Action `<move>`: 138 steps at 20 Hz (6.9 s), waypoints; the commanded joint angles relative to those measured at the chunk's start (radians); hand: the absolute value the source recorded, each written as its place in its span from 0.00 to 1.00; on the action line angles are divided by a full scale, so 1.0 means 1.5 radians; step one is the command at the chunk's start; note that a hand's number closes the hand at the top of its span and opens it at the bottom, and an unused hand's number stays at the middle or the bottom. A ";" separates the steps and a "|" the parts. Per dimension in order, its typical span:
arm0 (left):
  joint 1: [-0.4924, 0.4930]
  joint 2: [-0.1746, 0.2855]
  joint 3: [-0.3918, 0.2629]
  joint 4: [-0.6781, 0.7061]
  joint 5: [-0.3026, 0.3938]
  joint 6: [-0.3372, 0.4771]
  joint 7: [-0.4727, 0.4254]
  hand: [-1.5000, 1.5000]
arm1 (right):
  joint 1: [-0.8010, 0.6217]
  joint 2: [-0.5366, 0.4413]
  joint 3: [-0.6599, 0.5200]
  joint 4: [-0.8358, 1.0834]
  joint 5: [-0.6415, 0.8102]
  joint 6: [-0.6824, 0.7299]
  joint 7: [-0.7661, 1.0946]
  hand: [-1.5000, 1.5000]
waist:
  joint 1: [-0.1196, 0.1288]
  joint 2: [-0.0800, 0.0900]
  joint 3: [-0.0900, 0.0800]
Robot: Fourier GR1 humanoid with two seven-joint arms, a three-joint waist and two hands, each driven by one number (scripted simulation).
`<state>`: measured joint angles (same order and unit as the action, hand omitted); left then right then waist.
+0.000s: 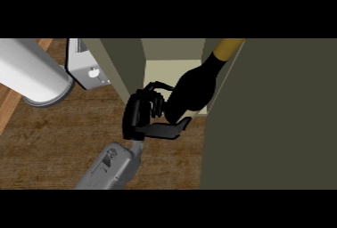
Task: Pick up the wine, place it into the cabinet and close the cabinet
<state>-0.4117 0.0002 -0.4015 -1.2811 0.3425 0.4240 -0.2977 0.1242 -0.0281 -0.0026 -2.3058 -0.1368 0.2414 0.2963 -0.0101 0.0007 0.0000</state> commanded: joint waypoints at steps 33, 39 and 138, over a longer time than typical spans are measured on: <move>-0.173 0.000 -0.075 0.458 0.360 -0.084 -0.285 1.00 | -0.013 -0.018 -0.040 0.039 -0.059 0.016 -0.005 0.00 | -0.010 0.002 0.000; -0.250 0.000 -0.037 0.576 0.393 -0.165 -0.279 1.00 | 0.011 -0.010 -0.008 0.007 -0.039 0.019 -0.005 0.00 | -0.015 0.004 0.000; 0.576 0.471 0.138 -0.568 0.341 -0.124 -0.154 0.00 | -0.064 0.016 0.412 -0.097 0.069 0.020 0.269 1.00 | 0.014 -0.003 -0.001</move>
<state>0.4161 0.7040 -0.2657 -2.1260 0.8280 0.2764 -0.5360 0.0996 -0.0569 0.5129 -2.4204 -0.1161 0.3250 0.6382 0.0190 -0.0049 -0.0008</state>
